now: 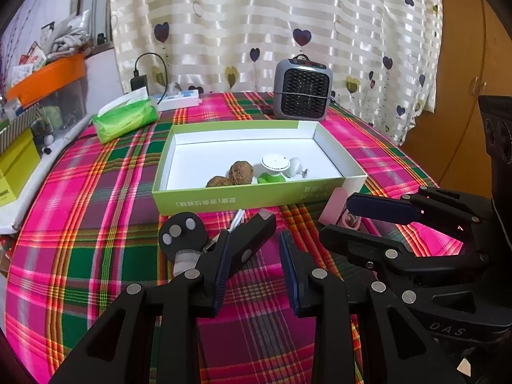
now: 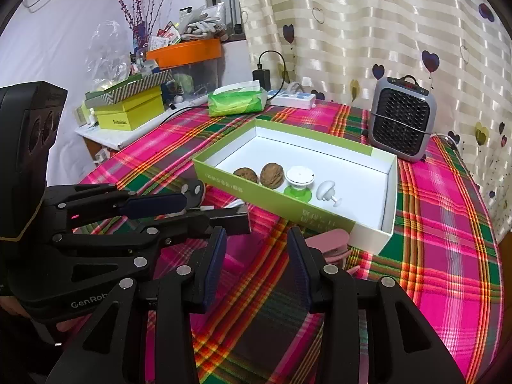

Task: Organize objects
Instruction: 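Withdraw both grippers from the box, moving the right gripper toward the pink case, then close the right gripper on the pink case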

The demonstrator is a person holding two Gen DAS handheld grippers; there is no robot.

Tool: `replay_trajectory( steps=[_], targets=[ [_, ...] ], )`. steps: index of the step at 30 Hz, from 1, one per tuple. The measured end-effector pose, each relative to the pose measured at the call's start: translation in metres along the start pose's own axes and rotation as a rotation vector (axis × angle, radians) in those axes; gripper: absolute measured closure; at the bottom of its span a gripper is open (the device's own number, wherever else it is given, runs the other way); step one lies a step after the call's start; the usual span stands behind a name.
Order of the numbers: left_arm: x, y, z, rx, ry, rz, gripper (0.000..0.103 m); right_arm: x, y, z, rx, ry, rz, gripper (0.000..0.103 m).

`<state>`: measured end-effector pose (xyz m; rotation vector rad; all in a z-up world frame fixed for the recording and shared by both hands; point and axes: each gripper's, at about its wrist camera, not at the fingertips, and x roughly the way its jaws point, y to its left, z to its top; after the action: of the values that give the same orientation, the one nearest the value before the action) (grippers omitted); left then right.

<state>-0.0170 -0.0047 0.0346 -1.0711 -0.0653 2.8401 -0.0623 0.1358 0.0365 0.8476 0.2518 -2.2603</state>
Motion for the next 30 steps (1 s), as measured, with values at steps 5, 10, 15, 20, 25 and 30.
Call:
replay_trajectory(
  steps=[5,10,15,20,25,30],
  targets=[
    [0.0,0.002,0.003,0.007,-0.005,-0.017,0.076,0.0,0.001,-0.004,-0.004,0.009,0.009,0.062],
    [0.0,0.003,0.005,0.006,-0.004,-0.016,0.075,0.001,0.0,-0.007,0.002,0.015,0.011,0.062],
    [0.003,0.008,0.007,0.0,0.003,-0.007,0.075,0.0,-0.004,-0.009,0.012,0.015,0.008,0.062],
    [0.007,0.013,0.008,0.01,0.009,-0.008,0.074,0.0,-0.012,-0.011,0.028,0.017,-0.005,0.062],
    [0.018,0.019,0.007,0.016,0.031,-0.02,0.073,-0.001,-0.024,-0.013,0.055,0.024,-0.03,0.062],
    [0.023,0.019,0.006,0.033,0.036,-0.024,0.071,0.002,-0.036,-0.018,0.091,0.047,-0.071,0.061]
  ],
)
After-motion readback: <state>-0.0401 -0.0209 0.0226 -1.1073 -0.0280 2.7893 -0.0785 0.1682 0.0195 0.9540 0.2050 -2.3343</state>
